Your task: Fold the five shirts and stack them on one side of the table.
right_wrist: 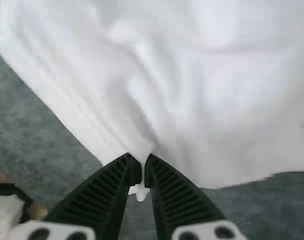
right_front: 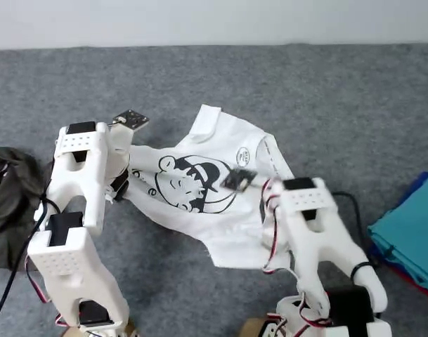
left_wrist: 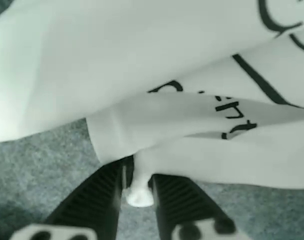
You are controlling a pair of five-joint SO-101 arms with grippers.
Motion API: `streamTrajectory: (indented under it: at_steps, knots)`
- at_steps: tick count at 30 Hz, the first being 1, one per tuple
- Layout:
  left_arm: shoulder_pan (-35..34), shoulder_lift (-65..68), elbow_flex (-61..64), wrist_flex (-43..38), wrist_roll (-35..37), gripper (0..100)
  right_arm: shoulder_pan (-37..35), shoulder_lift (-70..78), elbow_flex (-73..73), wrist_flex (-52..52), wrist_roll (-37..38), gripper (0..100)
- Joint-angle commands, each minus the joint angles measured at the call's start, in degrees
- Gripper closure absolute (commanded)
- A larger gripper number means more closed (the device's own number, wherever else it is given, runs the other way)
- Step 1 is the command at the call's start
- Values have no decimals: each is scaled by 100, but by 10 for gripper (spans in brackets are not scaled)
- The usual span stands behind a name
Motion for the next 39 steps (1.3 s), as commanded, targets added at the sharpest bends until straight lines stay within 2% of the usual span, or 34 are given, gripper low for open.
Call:
streamTrajectory:
  at_steps: [1, 6, 10, 13, 25, 28, 32, 39]
  knots:
    - [44, -378, -207, -44, 26, 998, 233, -171, -695, -101, 149, 987]
    - [9, -378, -207, -26, 26, 998, 277, -171, -703, 48, 360, 979]
    - [9, -378, -207, 9, 26, 998, 295, -242, -747, 690, 273, 836]
    - [9, -378, -207, 9, 26, 998, 303, -242, -914, 1218, -167, 760]
    - [9, -378, -207, -18, 18, 998, 303, -242, -1090, 2527, -132, 760]
    - [18, -378, -207, -26, 18, 998, 286, -224, -747, 2440, -167, 760]
    - [35, -378, -207, -35, 9, 998, 259, -180, -387, 1710, -501, 760]
    - [35, -378, -207, -114, 9, 998, 171, -171, 79, 884, -563, 760]
